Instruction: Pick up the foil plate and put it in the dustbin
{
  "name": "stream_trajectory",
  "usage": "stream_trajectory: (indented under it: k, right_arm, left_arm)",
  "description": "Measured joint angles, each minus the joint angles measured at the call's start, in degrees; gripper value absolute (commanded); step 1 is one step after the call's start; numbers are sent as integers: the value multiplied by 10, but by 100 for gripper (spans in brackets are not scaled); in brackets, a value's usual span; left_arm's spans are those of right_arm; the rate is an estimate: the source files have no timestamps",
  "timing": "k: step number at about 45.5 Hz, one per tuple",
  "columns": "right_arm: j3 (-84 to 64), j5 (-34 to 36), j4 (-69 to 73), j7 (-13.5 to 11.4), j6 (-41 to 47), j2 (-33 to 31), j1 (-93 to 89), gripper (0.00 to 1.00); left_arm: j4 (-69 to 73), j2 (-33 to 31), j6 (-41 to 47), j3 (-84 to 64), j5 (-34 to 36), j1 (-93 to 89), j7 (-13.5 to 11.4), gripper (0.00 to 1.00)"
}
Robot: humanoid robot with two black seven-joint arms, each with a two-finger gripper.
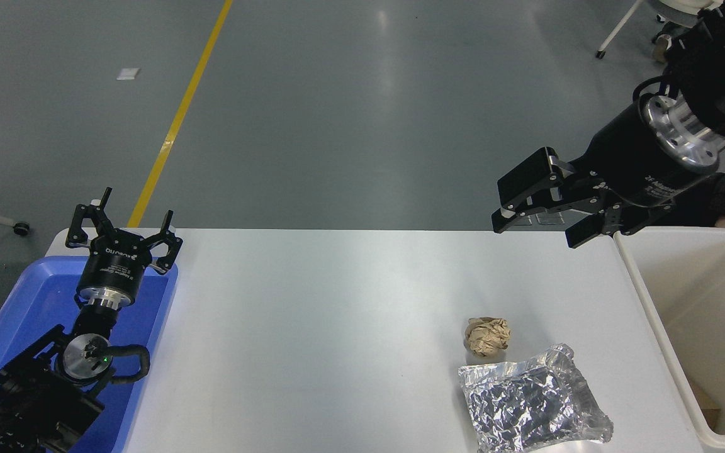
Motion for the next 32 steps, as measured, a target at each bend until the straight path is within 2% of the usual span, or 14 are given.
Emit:
stream_trajectory:
  k: [12, 32]
  right_arm:
    - [-1, -2, 1, -10, 0, 5, 0, 100]
    - [5, -13, -35, -14, 0, 28, -87, 100]
  left_arm:
    - [0, 0, 0, -2, 0, 1, 0, 100]
    - [0, 0, 0, -3, 0, 0, 0, 100]
